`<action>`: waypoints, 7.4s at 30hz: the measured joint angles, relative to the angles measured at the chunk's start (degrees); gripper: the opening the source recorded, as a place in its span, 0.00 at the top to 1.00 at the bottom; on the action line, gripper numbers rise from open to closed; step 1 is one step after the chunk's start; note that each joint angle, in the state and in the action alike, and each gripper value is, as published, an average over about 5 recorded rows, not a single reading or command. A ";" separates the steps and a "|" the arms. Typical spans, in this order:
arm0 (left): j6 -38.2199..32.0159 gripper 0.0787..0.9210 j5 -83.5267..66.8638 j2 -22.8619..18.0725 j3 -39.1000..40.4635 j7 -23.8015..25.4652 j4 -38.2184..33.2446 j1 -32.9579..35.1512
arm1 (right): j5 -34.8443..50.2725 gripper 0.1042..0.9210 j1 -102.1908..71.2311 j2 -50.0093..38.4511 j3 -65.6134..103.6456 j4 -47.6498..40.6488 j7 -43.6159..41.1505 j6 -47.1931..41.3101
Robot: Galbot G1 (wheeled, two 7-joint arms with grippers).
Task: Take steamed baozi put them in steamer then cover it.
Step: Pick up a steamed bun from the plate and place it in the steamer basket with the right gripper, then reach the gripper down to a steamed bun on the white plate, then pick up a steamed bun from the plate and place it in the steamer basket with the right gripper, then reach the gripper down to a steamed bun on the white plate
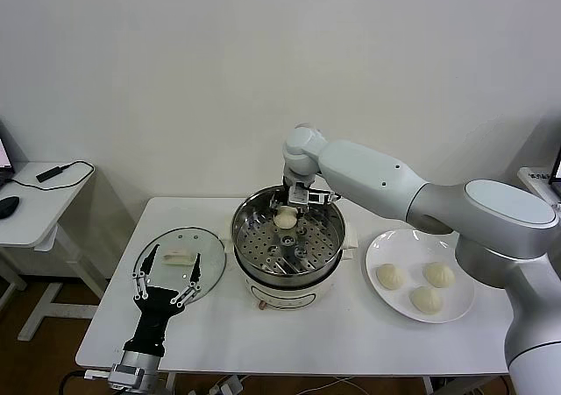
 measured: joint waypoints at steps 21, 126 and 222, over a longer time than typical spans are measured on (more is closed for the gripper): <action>0.36 0.12 0.01 0.11 0.20 -0.02 -0.81 0.07 | 32.42 0.12 13.03 -16.83 -7.10 8.27 -9.57 -20.39; -0.31 0.12 0.14 0.81 1.34 -0.46 -0.47 -1.07 | 63.98 0.39 23.55 -7.76 -26.07 12.98 -6.94 -49.63; 0.30 0.12 1.13 -0.05 0.82 -0.65 0.09 -0.88 | 44.13 0.12 2.41 -43.72 -18.24 17.40 -4.38 -41.94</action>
